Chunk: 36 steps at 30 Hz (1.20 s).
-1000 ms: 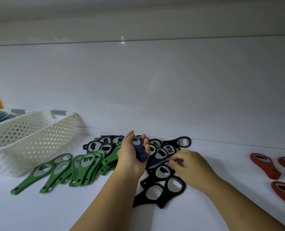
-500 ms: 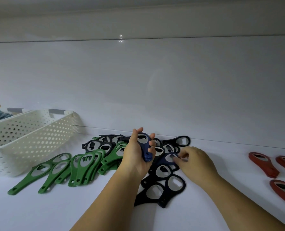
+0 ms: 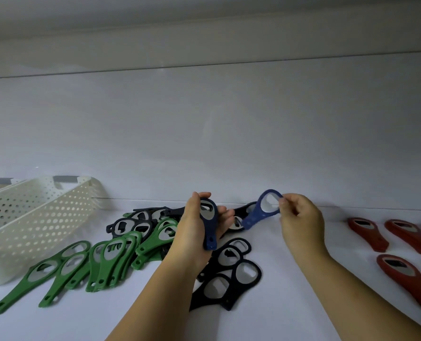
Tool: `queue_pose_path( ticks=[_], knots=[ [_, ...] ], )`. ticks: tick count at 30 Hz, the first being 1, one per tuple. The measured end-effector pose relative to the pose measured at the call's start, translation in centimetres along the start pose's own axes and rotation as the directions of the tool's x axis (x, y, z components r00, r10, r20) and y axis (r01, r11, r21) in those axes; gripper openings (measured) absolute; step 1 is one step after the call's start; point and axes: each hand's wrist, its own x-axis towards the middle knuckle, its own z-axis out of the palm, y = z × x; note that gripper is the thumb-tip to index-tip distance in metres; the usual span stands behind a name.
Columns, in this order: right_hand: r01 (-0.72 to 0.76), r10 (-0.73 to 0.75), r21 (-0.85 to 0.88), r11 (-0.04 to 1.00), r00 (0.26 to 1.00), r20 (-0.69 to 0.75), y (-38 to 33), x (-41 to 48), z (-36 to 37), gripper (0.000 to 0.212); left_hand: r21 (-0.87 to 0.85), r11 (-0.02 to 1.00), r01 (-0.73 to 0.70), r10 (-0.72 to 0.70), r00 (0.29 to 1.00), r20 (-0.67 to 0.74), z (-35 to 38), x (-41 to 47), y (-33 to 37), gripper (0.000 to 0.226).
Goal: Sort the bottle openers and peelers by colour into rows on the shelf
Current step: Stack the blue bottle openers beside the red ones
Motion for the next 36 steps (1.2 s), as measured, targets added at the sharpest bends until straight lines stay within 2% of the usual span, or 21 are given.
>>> queue_pose_path(
  ticks=[3, 5, 7, 10, 13, 16, 18, 21, 24, 26, 29, 33, 36],
  knots=[
    [0.02, -0.037, 0.178, 0.984, 0.995, 0.096, -1.6, -0.6, -0.7, 0.015, 0.19, 0.982, 0.003, -0.025, 0.993, 0.117, 0.2, -0.5, -0.4, 0.038],
    [0.084, -0.111, 0.146, 0.986, 0.976, 0.185, -2.5, -1.9, -0.4, 0.018, 0.309, 0.951, 0.02, -0.095, 0.969, 0.229, 0.8, -1.1, -1.0, 0.043],
    [0.178, -0.184, 0.049, 0.983, 0.959, 0.215, -2.7, -2.8, 0.2, 0.015, 0.348, 0.937, 0.039, -0.152, 0.94, 0.305, 1.3, -1.6, -1.5, 0.048],
    [0.222, -0.208, -0.037, 0.974, 0.951, 0.227, -2.4, -3.1, 0.5, 0.009, 0.356, 0.934, 0.022, -0.155, 0.924, 0.349, 1.6, -1.7, -2.1, 0.051],
    [0.217, -0.186, -0.094, 0.972, 0.946, 0.265, -2.7, -3.0, 0.4, 0.011, 0.255, 0.965, 0.058, -0.145, 0.93, 0.337, 1.9, -1.6, -2.2, 0.032],
    [0.209, -0.159, -0.174, 0.962, 0.952, 0.263, -3.6, -2.2, 0.0, 0.012, 0.228, 0.972, 0.047, -0.114, 0.95, 0.29, 2.3, -1.7, -2.3, 0.012],
    [0.136, -0.077, -0.196, 0.971, 0.957, 0.281, -4.6, -1.5, -0.8, 0.013, 0.207, 0.978, 0.019, -0.071, 0.966, 0.249, 2.5, -1.9, -2.3, 0.008],
    [-0.029, 0.104, -0.167, 0.985, 0.882, 0.459, -5.8, -1.4, -2.7, 0.023, 0.313, 0.947, -0.073, 0.006, 0.978, 0.209, 2.8, -2.2, -2.4, 0.009],
    [-0.068, 0.219, -0.272, 0.96, 0.787, 0.577, -4.9, -2.4, -5.3, 0.03, 0.456, 0.874, -0.168, 0.057, 0.967, 0.247, 3.3, -2.8, -3.1, 0.008],
    [-0.051, 0.251, -0.306, 0.951, 0.707, 0.661, -3.6, -3.4, -6.8, 0.03, 0.522, 0.827, -0.21, 0.043, 0.949, 0.313, 3.6, -3.6, -3.6, 0.007],
    [-0.04, 0.204, -0.226, 0.973, 0.603, 0.771, -2.3, -5.0, -7.4, 0.027, 0.637, 0.712, -0.295, 0.016, 0.914, 0.406, 4.1, -4.9, -4.4, 0.007],
    [-0.058, 0.167, -0.166, 0.984, 0.603, 0.78, -1.6, -4.9, -6.9, 0.028, 0.63, 0.711, -0.312, -0.003, 0.895, 0.447, 4.4, -5.7, -4.8, 0.006],
    [-0.06, 0.15, -0.145, 0.988, 0.631, 0.761, -1.2, -4.6, -6.8, 0.032, 0.641, 0.644, -0.418, 0.051, 0.859, 0.509, 4.6, -5.7, -4.9, 0.006]
  ],
)
